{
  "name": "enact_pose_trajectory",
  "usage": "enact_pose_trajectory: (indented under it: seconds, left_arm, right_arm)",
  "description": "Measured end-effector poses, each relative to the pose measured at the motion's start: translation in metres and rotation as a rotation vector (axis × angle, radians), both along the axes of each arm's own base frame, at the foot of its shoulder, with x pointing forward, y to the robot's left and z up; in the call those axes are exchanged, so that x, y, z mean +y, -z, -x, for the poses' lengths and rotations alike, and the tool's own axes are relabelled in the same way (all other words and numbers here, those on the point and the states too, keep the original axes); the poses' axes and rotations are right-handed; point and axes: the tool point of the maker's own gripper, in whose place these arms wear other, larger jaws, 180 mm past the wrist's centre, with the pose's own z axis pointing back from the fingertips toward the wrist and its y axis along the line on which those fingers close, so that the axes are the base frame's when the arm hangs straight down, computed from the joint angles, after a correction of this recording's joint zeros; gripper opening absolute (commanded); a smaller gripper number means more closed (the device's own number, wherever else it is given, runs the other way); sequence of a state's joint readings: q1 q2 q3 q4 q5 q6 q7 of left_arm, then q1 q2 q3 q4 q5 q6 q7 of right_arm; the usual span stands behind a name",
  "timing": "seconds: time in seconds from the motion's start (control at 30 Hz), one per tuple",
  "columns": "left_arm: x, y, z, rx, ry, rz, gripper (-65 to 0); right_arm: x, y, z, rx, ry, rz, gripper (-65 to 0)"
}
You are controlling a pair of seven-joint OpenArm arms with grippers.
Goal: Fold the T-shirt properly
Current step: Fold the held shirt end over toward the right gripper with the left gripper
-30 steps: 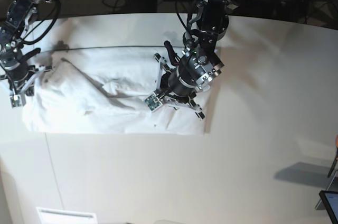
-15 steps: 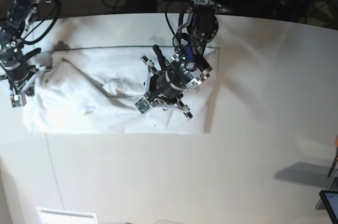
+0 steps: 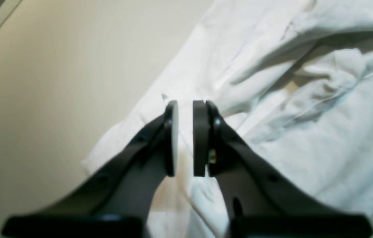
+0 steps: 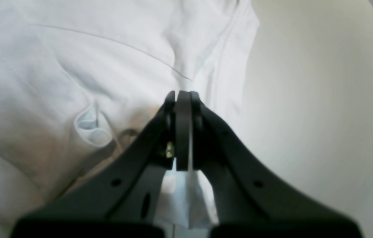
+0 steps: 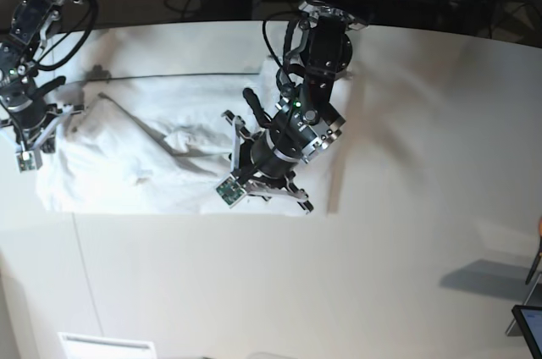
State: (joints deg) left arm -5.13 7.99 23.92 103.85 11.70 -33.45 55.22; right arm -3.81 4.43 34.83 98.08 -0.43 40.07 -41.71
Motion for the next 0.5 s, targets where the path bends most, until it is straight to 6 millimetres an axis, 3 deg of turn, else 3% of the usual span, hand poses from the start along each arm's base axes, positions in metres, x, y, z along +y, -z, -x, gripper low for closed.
enact_pose_trajectory:
  seconds: [0.13,0.3,0.43,0.5]
  left_arm:
    - [0.014,-0.022,-0.005,-0.058,-0.049,0.035,-57.9]
    - [0.056,-0.003,-0.003,-0.003,-0.169,0.02,-57.8]
    - [0.094,0.004,-0.005,0.012,-0.271,0.009,-57.3]
    - [0.115,0.007,-0.004,0.009,-0.303,-0.01,-53.6]
  right_arm:
    - [0.0,0.0,0.0,0.0,0.0,0.0,-65.0]
    - [0.006,0.001,-0.002,0.006,-0.023,0.003,-64.7]
    - [0.038,0.005,0.007,0.036,-0.135,0.023,-64.7]
    - [0.059,-0.002,0.009,0.029,-0.204,0.051,-64.7]
